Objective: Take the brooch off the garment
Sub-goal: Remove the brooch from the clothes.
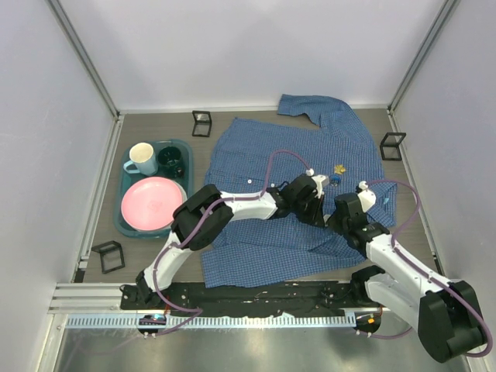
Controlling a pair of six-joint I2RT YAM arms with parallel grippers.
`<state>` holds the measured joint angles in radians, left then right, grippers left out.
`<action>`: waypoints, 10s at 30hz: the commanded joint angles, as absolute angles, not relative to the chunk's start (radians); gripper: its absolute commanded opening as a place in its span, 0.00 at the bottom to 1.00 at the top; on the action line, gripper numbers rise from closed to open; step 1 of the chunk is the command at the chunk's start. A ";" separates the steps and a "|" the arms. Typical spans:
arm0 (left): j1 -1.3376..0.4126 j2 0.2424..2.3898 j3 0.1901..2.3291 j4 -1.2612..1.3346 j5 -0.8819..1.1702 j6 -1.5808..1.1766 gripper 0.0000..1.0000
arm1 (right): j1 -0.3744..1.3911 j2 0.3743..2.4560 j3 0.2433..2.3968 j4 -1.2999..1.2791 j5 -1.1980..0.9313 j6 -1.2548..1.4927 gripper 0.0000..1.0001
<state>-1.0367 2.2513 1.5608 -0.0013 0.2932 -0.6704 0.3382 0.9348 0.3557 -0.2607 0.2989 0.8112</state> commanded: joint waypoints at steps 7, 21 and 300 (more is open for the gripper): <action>-1.048 2.261 1.545 0.046 0.293 -0.658 0.00 | 0.354 0.925 0.382 -0.330 0.259 0.798 0.17; -1.048 2.263 1.545 0.043 0.291 -0.657 0.00 | 0.354 0.878 0.397 -0.391 0.379 0.844 0.16; -1.032 2.313 1.732 0.003 0.425 -0.769 0.00 | 0.402 0.828 0.341 -0.311 0.322 0.963 0.24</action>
<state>-1.0019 2.3436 1.7145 -0.0418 0.3977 -0.7776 0.3954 0.8356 0.3340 -0.3580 0.3450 0.9215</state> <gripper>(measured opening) 0.023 0.246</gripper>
